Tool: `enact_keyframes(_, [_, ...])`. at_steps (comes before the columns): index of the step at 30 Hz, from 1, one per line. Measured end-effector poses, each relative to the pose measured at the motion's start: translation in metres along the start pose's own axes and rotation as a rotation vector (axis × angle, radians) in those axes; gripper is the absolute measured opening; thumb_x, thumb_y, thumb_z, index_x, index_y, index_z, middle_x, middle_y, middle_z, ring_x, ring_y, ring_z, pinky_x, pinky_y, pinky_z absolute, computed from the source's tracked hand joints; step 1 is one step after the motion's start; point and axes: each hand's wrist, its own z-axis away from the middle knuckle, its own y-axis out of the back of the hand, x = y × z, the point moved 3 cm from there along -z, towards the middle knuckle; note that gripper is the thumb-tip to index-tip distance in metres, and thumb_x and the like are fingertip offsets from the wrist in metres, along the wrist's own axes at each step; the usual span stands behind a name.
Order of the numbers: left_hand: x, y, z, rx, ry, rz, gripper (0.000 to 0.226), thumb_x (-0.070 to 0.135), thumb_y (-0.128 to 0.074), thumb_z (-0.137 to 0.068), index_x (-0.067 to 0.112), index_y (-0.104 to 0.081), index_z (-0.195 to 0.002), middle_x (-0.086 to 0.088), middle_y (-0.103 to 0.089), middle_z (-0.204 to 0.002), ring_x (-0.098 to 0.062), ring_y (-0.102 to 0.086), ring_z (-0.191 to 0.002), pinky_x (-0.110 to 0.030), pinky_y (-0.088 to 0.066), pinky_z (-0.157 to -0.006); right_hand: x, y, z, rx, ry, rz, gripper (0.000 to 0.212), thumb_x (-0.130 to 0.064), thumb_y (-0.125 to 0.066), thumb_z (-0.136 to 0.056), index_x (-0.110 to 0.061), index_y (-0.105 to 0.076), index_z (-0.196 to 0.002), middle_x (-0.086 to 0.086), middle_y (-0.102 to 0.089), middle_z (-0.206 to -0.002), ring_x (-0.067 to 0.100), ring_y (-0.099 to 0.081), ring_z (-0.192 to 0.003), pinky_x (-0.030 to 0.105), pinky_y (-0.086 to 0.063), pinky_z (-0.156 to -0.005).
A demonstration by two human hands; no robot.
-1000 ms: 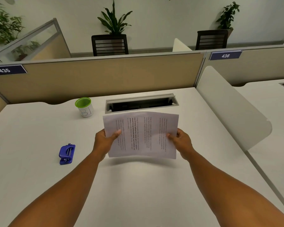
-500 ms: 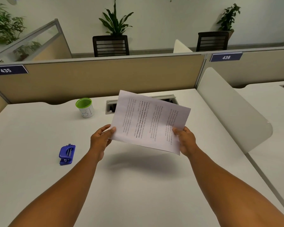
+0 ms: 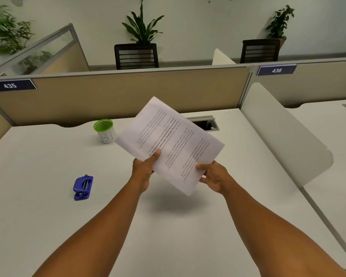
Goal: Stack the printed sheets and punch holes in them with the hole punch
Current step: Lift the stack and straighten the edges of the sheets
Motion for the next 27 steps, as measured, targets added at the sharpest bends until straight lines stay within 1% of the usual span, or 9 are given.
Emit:
enact_keyframes(4, [0.008, -0.004, -0.003, -0.013, -0.059, -0.101, 0.040, 0.018, -0.080, -0.081, 0.027, -0.064, -0.116, 0.003, -0.073, -0.115, -0.018, -0.070, -0.104, -0.040, -0.058, -0.089, -0.003, 0.004, 0.002, 0.091, 0.057, 0.119, 0.046, 0.011, -0.071, -0.076, -0.009, -0.058, -0.116, 0.015, -0.068, -0.115, 0.032, -0.067, -0.102, 0.043, -0.059, -0.077])
enact_keyframes(7, [0.017, -0.001, -0.007, -0.015, -0.100, -0.221, 0.039, 0.024, -0.081, -0.080, 0.023, -0.065, -0.116, 0.005, -0.075, -0.108, -0.017, -0.073, -0.097, -0.036, -0.061, -0.081, -0.009, 0.012, 0.005, 0.133, 0.144, 0.152, 0.044, 0.005, -0.076, -0.075, -0.012, -0.062, -0.113, 0.008, -0.071, -0.109, 0.026, -0.069, -0.098, 0.036, -0.058, -0.079])
enact_keyframes(9, [0.024, 0.000, -0.008, -0.032, -0.134, -0.290, 0.038, 0.026, -0.081, -0.079, 0.022, -0.066, -0.114, 0.005, -0.076, -0.104, -0.017, -0.073, -0.093, -0.032, -0.062, -0.075, -0.012, 0.015, 0.007, 0.127, 0.176, 0.232, 0.037, -0.001, -0.078, -0.074, -0.017, -0.065, -0.105, 0.003, -0.074, -0.103, 0.022, -0.070, -0.095, 0.029, -0.057, -0.074])
enact_keyframes(12, [0.033, -0.002, -0.008, -0.058, -0.188, -0.383, 0.031, 0.030, -0.080, -0.080, 0.028, -0.067, -0.108, 0.008, -0.076, -0.100, -0.015, -0.074, -0.089, -0.030, -0.062, -0.070, -0.015, 0.015, 0.012, 0.116, 0.237, 0.335, 0.028, -0.009, -0.082, -0.074, -0.018, -0.069, -0.097, -0.003, -0.077, -0.093, 0.017, -0.072, -0.088, 0.020, -0.055, -0.065])
enact_keyframes(16, [0.041, -0.007, -0.006, -0.091, -0.245, -0.511, 0.023, 0.031, -0.076, -0.083, 0.040, -0.066, -0.101, 0.014, -0.074, -0.094, -0.017, -0.071, -0.088, -0.028, -0.059, -0.064, -0.017, 0.009, 0.017, 0.124, 0.291, 0.488, 0.025, -0.015, -0.083, -0.073, -0.021, -0.071, -0.095, -0.011, -0.076, -0.088, 0.007, -0.069, -0.081, 0.013, -0.051, -0.063])
enact_keyframes(20, [0.039, -0.012, -0.002, -0.120, -0.272, -0.582, 0.026, 0.028, -0.075, -0.084, 0.045, -0.064, -0.101, 0.014, -0.071, -0.095, -0.018, -0.069, -0.087, -0.021, -0.054, -0.058, -0.017, 0.002, 0.018, 0.107, 0.309, 0.587, 0.029, -0.012, -0.080, -0.076, -0.019, -0.072, -0.104, -0.006, -0.074, -0.100, 0.014, -0.066, -0.089, 0.016, -0.049, -0.068])
enact_keyframes(23, [0.032, -0.010, 0.000, -0.125, -0.270, -0.589, 0.026, 0.031, -0.075, -0.083, 0.047, -0.064, -0.100, 0.015, -0.071, -0.095, -0.018, -0.069, -0.087, -0.020, -0.055, -0.057, -0.016, -0.002, 0.017, 0.091, 0.293, 0.643, 0.033, -0.010, -0.077, -0.080, -0.020, -0.070, -0.110, -0.002, -0.071, -0.107, 0.021, -0.064, -0.094, 0.019, -0.051, -0.073])
enact_keyframes(25, [0.025, -0.006, 0.000, -0.128, -0.259, -0.593, 0.026, 0.032, -0.076, -0.083, 0.043, -0.065, -0.104, 0.011, -0.071, -0.100, -0.020, -0.069, -0.090, -0.023, -0.058, -0.063, -0.014, -0.003, 0.016, 0.069, 0.286, 0.686, 0.035, -0.009, -0.076, -0.080, -0.017, -0.069, -0.114, 0.001, -0.070, -0.111, 0.025, -0.063, -0.099, 0.029, -0.055, -0.084])
enact_keyframes(27, [0.018, -0.002, 0.001, -0.126, -0.239, -0.604, 0.030, 0.030, -0.076, -0.083, 0.040, -0.064, -0.109, 0.009, -0.070, -0.105, -0.020, -0.068, -0.093, -0.025, -0.058, -0.068, -0.010, -0.003, 0.016, 0.055, 0.282, 0.709, 0.036, -0.009, -0.075, -0.081, -0.016, -0.069, -0.116, 0.003, -0.070, -0.116, 0.027, -0.062, -0.104, 0.042, -0.054, -0.094])
